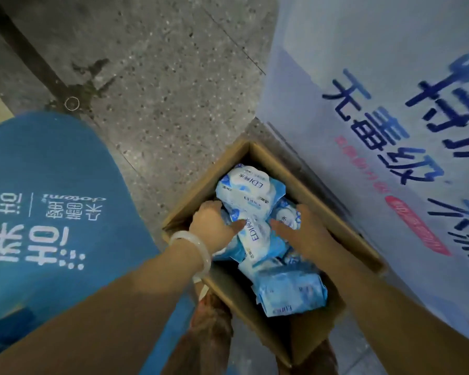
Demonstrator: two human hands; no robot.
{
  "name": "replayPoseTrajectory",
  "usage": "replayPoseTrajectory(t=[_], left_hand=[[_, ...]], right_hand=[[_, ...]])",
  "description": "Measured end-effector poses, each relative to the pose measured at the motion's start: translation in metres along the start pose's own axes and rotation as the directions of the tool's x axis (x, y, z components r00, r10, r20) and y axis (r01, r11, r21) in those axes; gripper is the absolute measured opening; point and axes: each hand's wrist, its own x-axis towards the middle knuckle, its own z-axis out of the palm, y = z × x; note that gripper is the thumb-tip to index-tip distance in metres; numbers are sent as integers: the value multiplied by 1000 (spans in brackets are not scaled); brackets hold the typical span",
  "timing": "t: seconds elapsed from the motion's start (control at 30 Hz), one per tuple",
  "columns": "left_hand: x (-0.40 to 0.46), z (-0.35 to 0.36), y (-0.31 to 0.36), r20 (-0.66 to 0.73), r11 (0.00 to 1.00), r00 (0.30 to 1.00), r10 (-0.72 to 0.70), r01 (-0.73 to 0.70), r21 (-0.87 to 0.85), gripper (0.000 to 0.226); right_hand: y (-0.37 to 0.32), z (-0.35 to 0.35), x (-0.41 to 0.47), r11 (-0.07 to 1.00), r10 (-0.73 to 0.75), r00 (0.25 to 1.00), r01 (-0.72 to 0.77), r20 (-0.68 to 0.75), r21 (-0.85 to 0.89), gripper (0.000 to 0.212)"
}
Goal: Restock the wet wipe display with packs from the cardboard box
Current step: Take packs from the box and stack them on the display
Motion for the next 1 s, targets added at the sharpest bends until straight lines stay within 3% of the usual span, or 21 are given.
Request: replayPoseTrajectory(t=[0.1,0.2,0.23,0.3,0.37,0.4,0.5,0.6,0.67,0.77,0.83,0.87,1.0], left_hand=[[60,29,-1,11,936,981,-196,190,-297,67],[112,49,-7,62,776,954,-294,276,-567,59],[130,55,-9,116,702,946,-302,303,-645,67],[171,70,-16,217,503,927,-305,351,-790,106],[215,93,-33,299,317,904,-305,392,-863,131],[236,104,-44,322,260,898,-300,402,-878,133],[256,120,-54,307,148,901,-306,363,-920,133],[221,108,-34,262,35,894,-364,295,-955,135],[188,96,-21,241,-10,890,-386,257,-966,130],[136,82,-8,198,-31,907,-371,201,-979,87],[103,74,-2,189,-32,909,-372,192,-981,52],[86,67,3,192,-45,916,-352,189,-981,49],[31,40,22,172,-58,926,-335,162,-985,71]], right_hand=[[9,16,65,973,112,994,-113,15,200,77],[14,31,119,943,146,989,-140,3,302,98],[15,38,140,938,156,988,-149,3,311,105],[19,52,177,902,227,973,-225,39,368,130],[26,61,202,782,290,947,-319,140,535,148],[29,65,208,712,285,939,-342,193,613,140],[30,68,209,561,227,943,-331,243,759,87],[27,70,197,489,221,950,-305,222,817,112],[21,62,178,522,227,957,-274,178,808,99],[19,45,136,589,229,965,-244,131,770,56],[18,36,106,612,182,976,-205,116,764,40],[14,30,91,625,165,982,-180,97,760,36],[-5,5,30,632,109,992,-119,64,766,70]])
